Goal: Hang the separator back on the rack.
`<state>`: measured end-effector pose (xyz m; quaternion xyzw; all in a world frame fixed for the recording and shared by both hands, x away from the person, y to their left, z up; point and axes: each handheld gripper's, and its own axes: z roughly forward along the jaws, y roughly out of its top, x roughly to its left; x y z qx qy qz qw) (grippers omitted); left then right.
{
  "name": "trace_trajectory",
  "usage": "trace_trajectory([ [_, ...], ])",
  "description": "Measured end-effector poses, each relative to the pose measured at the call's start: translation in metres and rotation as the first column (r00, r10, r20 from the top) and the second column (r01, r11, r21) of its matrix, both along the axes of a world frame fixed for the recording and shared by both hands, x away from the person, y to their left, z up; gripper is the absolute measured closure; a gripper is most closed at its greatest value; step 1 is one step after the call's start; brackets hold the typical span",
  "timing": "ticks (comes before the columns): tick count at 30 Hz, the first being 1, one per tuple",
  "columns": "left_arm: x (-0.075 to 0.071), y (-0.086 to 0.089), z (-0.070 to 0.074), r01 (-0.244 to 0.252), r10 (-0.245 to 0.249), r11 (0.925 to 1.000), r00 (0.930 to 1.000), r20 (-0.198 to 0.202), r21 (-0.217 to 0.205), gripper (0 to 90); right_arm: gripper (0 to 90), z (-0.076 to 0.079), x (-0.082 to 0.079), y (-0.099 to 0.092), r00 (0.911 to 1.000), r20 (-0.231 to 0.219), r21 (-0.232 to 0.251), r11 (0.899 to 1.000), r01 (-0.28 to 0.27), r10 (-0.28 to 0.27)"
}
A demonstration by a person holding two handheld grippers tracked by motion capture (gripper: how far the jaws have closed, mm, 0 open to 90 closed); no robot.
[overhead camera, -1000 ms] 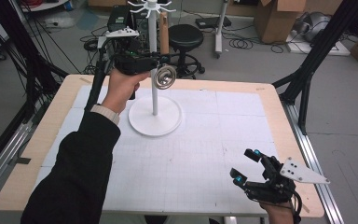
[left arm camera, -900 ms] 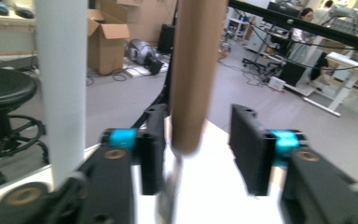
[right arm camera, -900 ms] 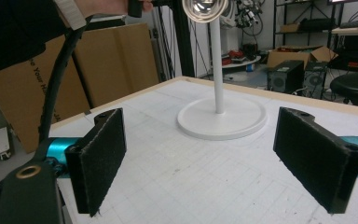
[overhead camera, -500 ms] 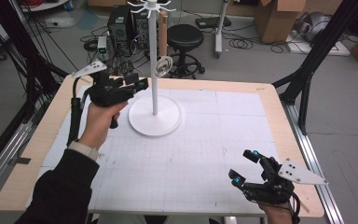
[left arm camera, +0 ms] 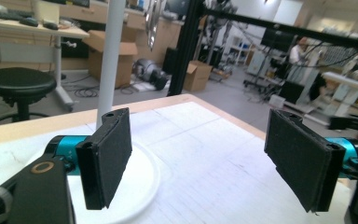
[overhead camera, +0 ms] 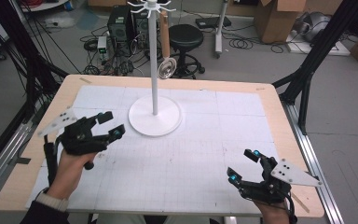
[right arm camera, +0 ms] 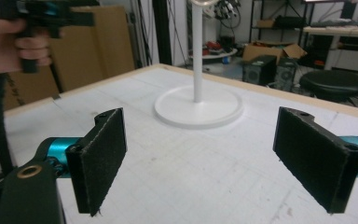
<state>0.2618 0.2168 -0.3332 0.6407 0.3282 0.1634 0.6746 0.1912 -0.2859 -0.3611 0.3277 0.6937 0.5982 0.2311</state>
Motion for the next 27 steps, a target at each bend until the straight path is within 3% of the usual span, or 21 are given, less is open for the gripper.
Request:
trace_trajectory([
  [6, -0.035, 0.024, -0.027, -0.066, 0.066, 0.9977, 0.9973, 0.031, -0.015, 20.2, 15.9, -0.005, 0.001, 0.003, 0.9999, -0.010, -0.024, 1.000, 0.013, -0.013],
  [13, -0.059, 0.032, -0.034, -0.073, 0.072, 0.9971, 0.9965, 0.041, 0.020, 18.4, 16.0, -0.012, 0.001, 0.005, 0.9993, -0.010, -0.062, 0.997, 0.036, -0.036],
  [19, -0.069, 0.038, -0.038, -0.085, 0.083, 0.9957, 0.9954, 0.048, 0.037, 17.8, 16.0, -0.014, 0.000, 0.007, 0.9990, -0.011, -0.068, 0.997, 0.042, -0.043],
  [27, -0.071, 0.041, -0.041, -0.095, 0.093, 0.9939, 0.9946, 0.046, 0.055, 18.3, 16.0, -0.013, 0.000, 0.007, 0.9986, -0.009, -0.043, 0.998, 0.052, -0.052],
])
